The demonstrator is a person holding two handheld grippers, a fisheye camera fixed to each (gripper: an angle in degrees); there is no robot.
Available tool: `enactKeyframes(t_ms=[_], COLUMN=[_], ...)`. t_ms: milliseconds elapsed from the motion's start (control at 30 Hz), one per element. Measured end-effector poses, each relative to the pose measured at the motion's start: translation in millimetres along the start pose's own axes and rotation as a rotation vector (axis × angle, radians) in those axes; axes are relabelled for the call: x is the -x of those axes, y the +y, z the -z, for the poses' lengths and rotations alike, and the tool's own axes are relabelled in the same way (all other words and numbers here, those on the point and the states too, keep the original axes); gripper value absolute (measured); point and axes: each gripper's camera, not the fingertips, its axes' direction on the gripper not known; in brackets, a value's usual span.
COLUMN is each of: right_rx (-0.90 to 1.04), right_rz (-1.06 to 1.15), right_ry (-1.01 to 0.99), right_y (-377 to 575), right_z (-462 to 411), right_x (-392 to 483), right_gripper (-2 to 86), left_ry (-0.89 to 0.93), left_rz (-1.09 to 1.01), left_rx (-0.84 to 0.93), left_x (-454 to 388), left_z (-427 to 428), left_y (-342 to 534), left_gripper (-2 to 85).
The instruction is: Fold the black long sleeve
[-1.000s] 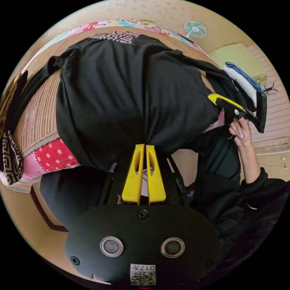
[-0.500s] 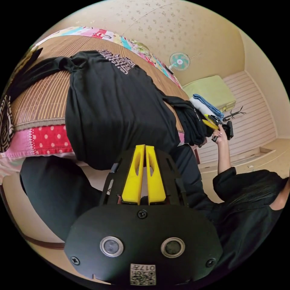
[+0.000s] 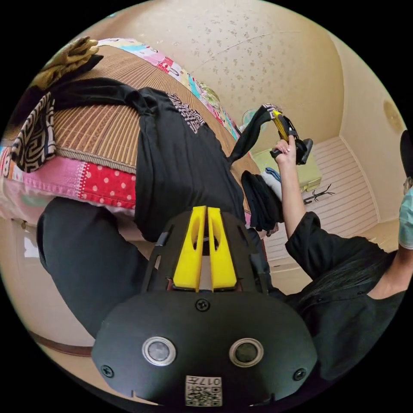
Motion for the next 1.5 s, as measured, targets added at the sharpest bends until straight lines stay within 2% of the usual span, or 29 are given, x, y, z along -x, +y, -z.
enactKeyframes(t_ms=[33, 67, 133, 200, 300, 333, 400, 500, 533, 600, 667, 767, 833, 900, 967, 1100, 1233, 1267, 1300, 1333, 1367, 1400, 1500], right_rx=[0.131, 0.213, 0.491, 0.524, 0.431, 0.4, 0.369, 0.433, 0.469, 0.457, 0.453, 0.441, 0.433, 0.429, 0.428, 0.421, 0.403, 0.399, 0.388, 0.379, 0.375, 0.367, 0.344], right_rz=[0.152, 0.177, 0.017, -0.058, -0.151, -0.195, -0.223, -0.253, -0.267, -0.284, -0.299, -0.314, -0.318, -0.315, -0.313, -0.328, -0.356, -0.36, -0.368, -0.375, -0.379, -0.386, -0.403], right_ry=[-0.083, -0.097, 0.009, 0.057, -0.03, -0.055, -0.065, 0.013, 0.028, -0.01, 0.002, -0.018, -0.028, -0.027, -0.024, -0.046, -0.09, -0.097, -0.109, -0.121, -0.127, -0.139, -0.176], right_y=[10, 17, 58, 91, 126, 137, 151, 173, 180, 183, 183, 181, 180, 179, 178, 176, 177, 178, 179, 181, 182, 183, 189], right_z=[-44, -66, -129, -129, -83, -61, -33, -7, -1, 15, 29, 43, 52, 57, 62, 72, 80, 81, 83, 85, 85, 86, 86], right_x=[15, 17, 3, 2, 9, 9, 10, -1, -7, -12, -17, -22, -23, -21, -21, -26, -37, -39, -42, -44, -46, -49, -57], right_gripper=[4.3, 5.3, 7.6, 7.4, 6.7, 6.4, 6.1, 5.0, 4.2, 2.8, 1.8, 0.9, 0.7, 0.6, 0.5, 0.4, 0.4, 0.4, 0.4, 0.4, 0.4, 0.5, 0.5], left_ry=[0.001, 0.002, -0.019, -0.131, -0.437, -0.532, -0.591, -0.511, -0.439, -0.454, -0.54, -0.551, -0.4, -0.29, -0.211, 0.104, 0.475, 0.516, 0.58, 0.603, 0.587, 0.497, 0.112], left_rz=[0.045, 0.074, 0.199, 0.259, 0.297, 0.31, 0.303, 0.26, 0.183, 0.1, 0.153, 0.405, 0.565, 0.627, 0.672, 0.818, 0.963, 0.985, 1.03, 1.057, 1.054, 0.987, 0.663], left_rx=[-0.056, -0.088, -0.244, -0.376, -0.527, -0.542, -0.5, -0.403, -0.472, -0.59, -0.701, -0.83, -0.846, -0.857, -0.825, -0.748, -0.735, -0.746, -0.805, -0.938, -1.025, -1.153, -1.103], left_x=[10, 16, 40, 53, 60, 67, 84, 105, 94, 73, 69, 114, 165, 189, 207, 248, 275, 277, 276, 267, 259, 239, 161], left_z=[15, 23, 60, 93, 138, 145, 143, 141, 162, 207, 257, 332, 363, 364, 350, 284, 214, 206, 195, 192, 194, 207, 245], left_y=[-4, -6, -12, -14, -25, -35, -58, -91, -90, -80, -62, -23, 9, 32, 47, 67, 76, 78, 87, 102, 110, 119, 84], left_gripper=[6.4, 7.8, 11.3, 12.4, 13.1, 13.2, 12.2, 3.3, 2.7, 2.3, 2.3, 4.0, 11.5, 17.5, 18.3, 19.9, 17.9, 17.2, 13.4, 8.7, 5.9, 2.9, 2.0])
